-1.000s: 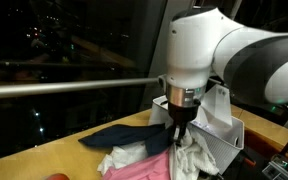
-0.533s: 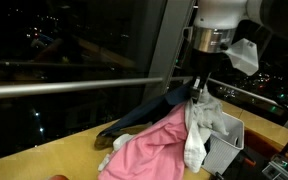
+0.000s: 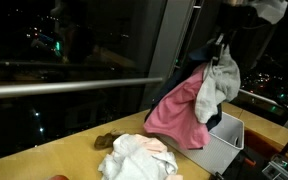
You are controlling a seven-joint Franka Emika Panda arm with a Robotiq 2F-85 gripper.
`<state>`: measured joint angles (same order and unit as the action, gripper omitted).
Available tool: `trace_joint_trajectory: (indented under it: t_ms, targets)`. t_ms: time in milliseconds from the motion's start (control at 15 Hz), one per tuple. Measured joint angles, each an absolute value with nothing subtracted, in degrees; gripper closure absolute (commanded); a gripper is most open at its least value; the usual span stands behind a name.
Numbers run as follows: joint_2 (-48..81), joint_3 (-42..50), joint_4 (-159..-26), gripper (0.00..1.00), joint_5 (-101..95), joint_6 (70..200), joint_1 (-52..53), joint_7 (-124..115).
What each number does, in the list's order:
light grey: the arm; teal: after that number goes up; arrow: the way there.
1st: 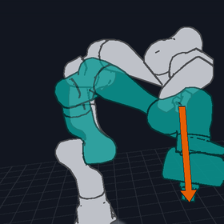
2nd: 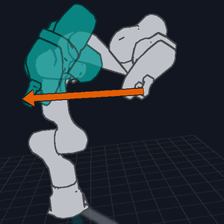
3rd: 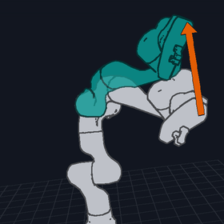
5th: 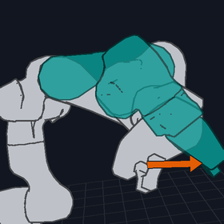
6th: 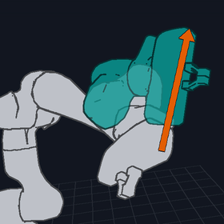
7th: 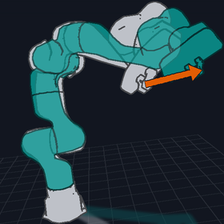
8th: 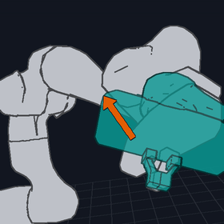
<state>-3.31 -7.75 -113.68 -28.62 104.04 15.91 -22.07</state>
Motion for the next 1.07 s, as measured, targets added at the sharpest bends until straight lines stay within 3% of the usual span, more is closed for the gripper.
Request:
trace_joint_trajectory:
  t_ms: [467,1067]
  targets:
    - [-6.54,-7.21,-103.7,0.96,-30.55,96.71,7.16,-15.94]
    - [-0.14,-7.35,-102.3,0.96,-30.55,97.07,6.42,-15.77]
